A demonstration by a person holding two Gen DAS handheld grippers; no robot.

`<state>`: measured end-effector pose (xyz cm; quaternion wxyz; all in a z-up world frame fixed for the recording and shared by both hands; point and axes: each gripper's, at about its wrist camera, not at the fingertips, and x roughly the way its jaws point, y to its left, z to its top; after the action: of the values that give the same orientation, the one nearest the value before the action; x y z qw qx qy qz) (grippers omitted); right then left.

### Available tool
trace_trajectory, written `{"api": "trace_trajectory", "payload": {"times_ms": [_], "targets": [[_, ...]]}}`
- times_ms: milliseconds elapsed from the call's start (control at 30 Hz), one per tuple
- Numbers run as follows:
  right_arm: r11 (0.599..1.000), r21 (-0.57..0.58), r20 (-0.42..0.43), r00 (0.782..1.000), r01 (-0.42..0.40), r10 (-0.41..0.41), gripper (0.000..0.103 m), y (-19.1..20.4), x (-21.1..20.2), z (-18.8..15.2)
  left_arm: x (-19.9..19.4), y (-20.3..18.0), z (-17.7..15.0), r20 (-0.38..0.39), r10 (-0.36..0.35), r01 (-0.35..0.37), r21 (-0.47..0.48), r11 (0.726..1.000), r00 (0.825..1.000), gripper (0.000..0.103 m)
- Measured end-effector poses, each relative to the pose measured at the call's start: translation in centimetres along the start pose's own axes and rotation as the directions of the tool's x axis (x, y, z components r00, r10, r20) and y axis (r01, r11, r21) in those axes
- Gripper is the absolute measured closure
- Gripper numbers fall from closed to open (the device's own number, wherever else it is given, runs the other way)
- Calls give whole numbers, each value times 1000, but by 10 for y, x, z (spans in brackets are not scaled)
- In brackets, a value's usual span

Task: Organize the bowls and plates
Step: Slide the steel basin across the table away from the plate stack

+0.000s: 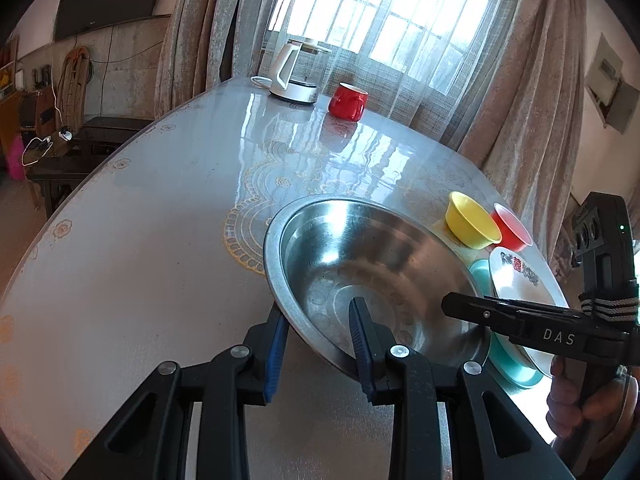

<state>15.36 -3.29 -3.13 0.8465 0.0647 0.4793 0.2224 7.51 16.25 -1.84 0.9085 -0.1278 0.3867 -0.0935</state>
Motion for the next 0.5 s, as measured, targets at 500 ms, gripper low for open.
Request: {"api": "trace_trajectory", "payload": {"times_ms": [500], "targets": [[997, -79, -5, 1000, -7, 7, 76, 16, -6, -30, -15, 8, -31, -30, 30, -30, 15, 999, 999, 72]]}}
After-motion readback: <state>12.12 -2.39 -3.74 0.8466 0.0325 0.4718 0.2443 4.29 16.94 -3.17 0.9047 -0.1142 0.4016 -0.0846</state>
